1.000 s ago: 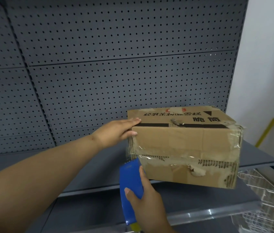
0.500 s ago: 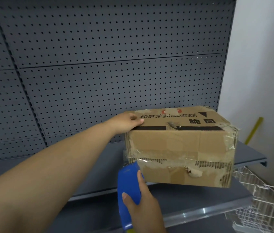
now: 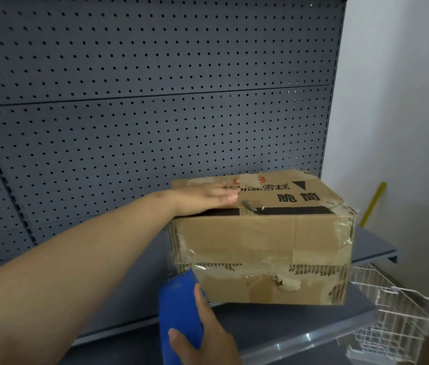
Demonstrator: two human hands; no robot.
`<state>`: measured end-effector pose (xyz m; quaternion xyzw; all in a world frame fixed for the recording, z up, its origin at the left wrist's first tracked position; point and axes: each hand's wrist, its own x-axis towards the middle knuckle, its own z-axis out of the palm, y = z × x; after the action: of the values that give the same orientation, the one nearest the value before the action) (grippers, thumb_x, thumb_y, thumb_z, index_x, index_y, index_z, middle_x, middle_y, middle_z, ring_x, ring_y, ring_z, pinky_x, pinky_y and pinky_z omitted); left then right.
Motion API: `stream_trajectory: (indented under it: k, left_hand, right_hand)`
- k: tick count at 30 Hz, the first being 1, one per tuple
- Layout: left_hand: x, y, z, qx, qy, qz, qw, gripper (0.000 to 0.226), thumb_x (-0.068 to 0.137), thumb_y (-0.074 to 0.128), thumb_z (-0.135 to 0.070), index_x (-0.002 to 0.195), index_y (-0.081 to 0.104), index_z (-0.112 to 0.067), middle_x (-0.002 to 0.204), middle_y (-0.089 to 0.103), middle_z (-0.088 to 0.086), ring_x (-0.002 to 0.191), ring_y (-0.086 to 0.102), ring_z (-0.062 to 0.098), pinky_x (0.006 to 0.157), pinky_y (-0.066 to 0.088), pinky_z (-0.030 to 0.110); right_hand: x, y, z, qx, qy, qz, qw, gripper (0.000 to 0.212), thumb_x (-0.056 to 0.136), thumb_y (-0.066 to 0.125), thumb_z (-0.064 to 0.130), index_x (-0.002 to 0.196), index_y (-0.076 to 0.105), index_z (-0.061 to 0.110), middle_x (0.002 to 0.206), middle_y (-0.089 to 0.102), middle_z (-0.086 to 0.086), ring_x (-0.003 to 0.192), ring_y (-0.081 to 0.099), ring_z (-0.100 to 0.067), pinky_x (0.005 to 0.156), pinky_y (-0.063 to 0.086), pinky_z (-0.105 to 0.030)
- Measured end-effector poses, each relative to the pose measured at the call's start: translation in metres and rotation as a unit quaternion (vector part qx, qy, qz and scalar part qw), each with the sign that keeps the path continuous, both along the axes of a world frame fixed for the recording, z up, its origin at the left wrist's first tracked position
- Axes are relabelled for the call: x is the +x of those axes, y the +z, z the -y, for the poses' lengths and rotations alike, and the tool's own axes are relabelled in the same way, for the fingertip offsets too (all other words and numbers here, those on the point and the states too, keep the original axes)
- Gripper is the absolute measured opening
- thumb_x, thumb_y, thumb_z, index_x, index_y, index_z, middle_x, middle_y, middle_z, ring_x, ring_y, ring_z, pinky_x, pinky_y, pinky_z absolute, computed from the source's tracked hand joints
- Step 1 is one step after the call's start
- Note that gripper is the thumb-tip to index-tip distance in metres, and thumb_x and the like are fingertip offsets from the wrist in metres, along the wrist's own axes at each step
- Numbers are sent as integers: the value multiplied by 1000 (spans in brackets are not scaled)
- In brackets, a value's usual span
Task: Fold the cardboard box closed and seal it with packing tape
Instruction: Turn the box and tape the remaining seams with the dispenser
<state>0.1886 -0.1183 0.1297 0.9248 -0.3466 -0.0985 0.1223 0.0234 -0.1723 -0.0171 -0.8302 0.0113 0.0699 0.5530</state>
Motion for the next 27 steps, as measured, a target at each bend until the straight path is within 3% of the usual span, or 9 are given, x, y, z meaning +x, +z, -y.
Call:
stream_trajectory:
  k: [2, 4, 7, 13, 18, 22, 25, 27]
  left_hand:
    - [0, -1, 2, 82, -27, 0, 996, 101, 50, 18, -96, 141, 4, -54, 158, -9, -8, 144, -10, 15, 116, -2, 50]
    - [0, 0, 7, 135, -19, 2, 991, 108, 52, 37, -91, 142, -7, -50, 156, -16, -5, 144, -15, 19, 117, -1, 49]
    - [-3, 0, 14, 137, 0, 31, 990, 105, 65, 53, -77, 145, -7, -44, 157, -13, -3, 145, -10, 18, 118, 1, 41]
    - [-8, -6, 24, 80, 38, 56, 994, 96, 72, 51, -74, 147, 3, -39, 159, -2, 3, 146, 0, 20, 118, 6, 37]
    - [-7, -6, 4, 70, 62, 20, 995, 92, 74, 49, -73, 147, 2, -42, 159, -1, 2, 146, 1, 20, 116, 6, 36]
    - [-6, -7, -2, 58, 63, 21, 996, 92, 73, 47, -75, 147, 2, -43, 159, 0, 1, 146, 2, 19, 116, 7, 36]
    - [-9, -16, -3, 54, 50, 93, 993, 87, 77, 43, -74, 148, 7, -39, 158, 9, 0, 145, 9, 17, 115, 13, 33]
    - [-10, -22, -10, 32, 3, 157, 987, 75, 83, 43, -66, 146, 12, -40, 157, 16, -3, 144, 14, 15, 114, 18, 30]
  right_hand:
    - [-1, -2, 5, -2, -5, 0, 1000, 77, 87, 53, 49, 146, 3, 46, 144, 39, 18, 124, 48, -6, 96, 37, -13]
    - [-1, -3, 10, 2, -10, -1, 1000, 78, 87, 54, 48, 146, 4, 45, 142, 41, 17, 124, 48, -5, 94, 36, -12]
    - [0, 1, 12, -4, -16, -5, 1000, 76, 88, 52, 48, 146, 3, 45, 143, 42, 16, 124, 48, -7, 87, 37, -12]
    - [-2, 0, 7, 28, -79, 2, 996, 76, 87, 57, 42, 145, 9, 49, 129, 53, 14, 115, 53, -6, 79, 36, -10]
    - [-4, -3, -8, 46, -74, -4, 996, 75, 87, 56, 41, 145, 9, 50, 95, 51, 17, 71, 52, 3, 61, 39, -6]
    - [-6, 1, -6, 52, -63, 6, 997, 74, 91, 54, 38, 147, 5, 45, 117, 56, 17, 94, 56, -3, 60, 38, -1]
    - [-9, 2, -6, 65, -63, 8, 996, 74, 91, 54, 36, 147, 7, 43, 95, 48, 19, 71, 51, 7, 60, 39, 0]
    - [-11, 1, -6, 75, -62, 5, 995, 73, 92, 55, 34, 148, 9, 41, 103, 57, 15, 82, 55, 9, 60, 40, -1]
